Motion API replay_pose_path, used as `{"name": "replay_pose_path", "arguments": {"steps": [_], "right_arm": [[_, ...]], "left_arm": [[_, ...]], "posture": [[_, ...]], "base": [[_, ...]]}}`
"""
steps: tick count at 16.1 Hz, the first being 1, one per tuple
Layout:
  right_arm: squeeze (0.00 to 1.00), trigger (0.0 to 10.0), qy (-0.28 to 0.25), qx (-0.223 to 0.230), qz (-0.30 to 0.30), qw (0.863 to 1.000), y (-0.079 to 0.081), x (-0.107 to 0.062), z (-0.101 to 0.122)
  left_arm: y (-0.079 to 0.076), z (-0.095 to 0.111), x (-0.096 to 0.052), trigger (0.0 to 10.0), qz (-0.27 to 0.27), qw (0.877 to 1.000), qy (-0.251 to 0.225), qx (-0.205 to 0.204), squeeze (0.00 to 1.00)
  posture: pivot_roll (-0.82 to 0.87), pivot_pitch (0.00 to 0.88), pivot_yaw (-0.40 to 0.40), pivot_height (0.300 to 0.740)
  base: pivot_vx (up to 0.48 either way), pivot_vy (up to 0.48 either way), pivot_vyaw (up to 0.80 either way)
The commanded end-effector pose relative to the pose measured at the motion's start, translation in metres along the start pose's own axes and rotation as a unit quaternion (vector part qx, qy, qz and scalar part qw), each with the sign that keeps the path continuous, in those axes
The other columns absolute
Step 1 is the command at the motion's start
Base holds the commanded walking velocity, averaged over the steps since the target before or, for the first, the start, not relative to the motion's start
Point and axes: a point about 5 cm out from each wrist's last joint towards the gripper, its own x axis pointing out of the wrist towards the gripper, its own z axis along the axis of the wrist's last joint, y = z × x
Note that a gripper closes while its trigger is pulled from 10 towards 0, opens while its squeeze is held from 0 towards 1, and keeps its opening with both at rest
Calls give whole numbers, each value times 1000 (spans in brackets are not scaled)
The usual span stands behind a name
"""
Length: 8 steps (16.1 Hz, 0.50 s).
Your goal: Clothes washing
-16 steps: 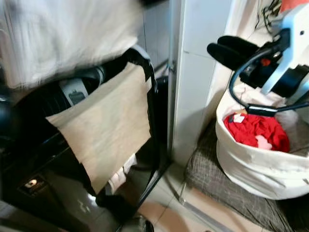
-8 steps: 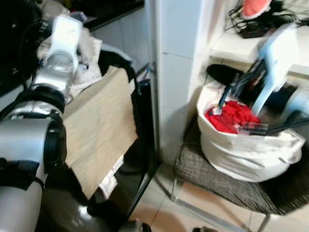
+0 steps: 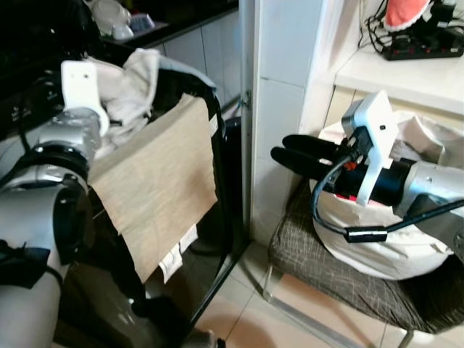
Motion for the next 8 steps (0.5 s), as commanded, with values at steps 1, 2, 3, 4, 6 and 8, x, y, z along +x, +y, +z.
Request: {"name": "replay_pose_path", "arguments": {"steps": [1,2,3,4,6,8], "right_arm": [[0,10000,-9,-3,-13,1000,-4,-1,6],[0,10000,-10,-3,-19,1000,-5,-2,7],[0,10000,-11,-5,-33,999,-9,-3,7],[0,10000,-14,-4,-41,999,-10,-3,7],[0,10000,-33,-6,-97,995,-19,-2,8],[0,10000,-49,-3,-259,965,-39,-1,-8]], "left_arm": [[1,13,-1,10000,4,1000,-21,-7,1000],[1,18,-2,10000,4,1000,-29,-10,1000],[2,27,-3,10000,6,999,-46,5,1000],[-1,37,-5,10000,-3,998,-70,-5,1000],[-24,64,-12,10000,-66,984,-154,-53,0],[-86,58,-26,10000,-247,934,-209,-154,0]], "posture": [[-55,0,105,740],[-54,0,104,740],[-55,0,104,740],[-55,0,105,740],[-53,0,112,740],[-57,0,114,740]], "base": [[0,0,0],[0,0,0],[0,0,0],[0,0,0],[0,0,0],[0,0,0]]}}
